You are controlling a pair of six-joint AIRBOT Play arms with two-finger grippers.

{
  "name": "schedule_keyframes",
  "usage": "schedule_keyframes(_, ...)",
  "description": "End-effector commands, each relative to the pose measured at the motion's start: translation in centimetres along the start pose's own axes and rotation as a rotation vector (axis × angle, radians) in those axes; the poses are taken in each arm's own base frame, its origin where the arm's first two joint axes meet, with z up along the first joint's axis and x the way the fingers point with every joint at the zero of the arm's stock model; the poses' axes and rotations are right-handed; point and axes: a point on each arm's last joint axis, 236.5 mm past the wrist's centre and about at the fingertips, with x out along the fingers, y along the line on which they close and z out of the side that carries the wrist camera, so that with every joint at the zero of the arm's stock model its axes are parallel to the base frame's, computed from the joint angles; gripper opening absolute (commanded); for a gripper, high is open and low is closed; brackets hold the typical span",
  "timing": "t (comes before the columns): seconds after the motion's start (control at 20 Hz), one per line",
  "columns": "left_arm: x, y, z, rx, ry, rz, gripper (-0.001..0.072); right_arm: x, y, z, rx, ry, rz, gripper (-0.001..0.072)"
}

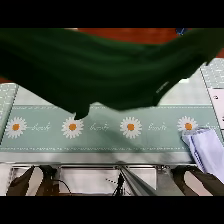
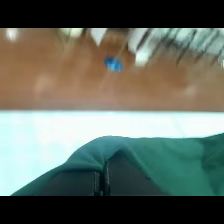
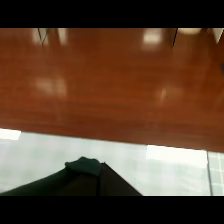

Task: Fold the shirts.

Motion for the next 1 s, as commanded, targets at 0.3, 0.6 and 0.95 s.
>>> schedule_keyframes(0.3,7.0,8.8,-14.0,-0.358,0.434,-0.094,0.0021,6.0,2.4,-7.3,-0.045,0.322,0.094,0.0017)
schedule_keyframes(0.6,13.0,16.8,-24.3,-0.527,0.588,-0.020,0.0021,20.5,5.3,-19.1,-0.032,0.674,0.206,0.0018)
schedule_keyframes(0.95,17.8,25.7,-30.0,-0.667,0.633,0.149,0.0022,27.3,7.0,-29.0,0.089,0.893,0.294,0.0018)
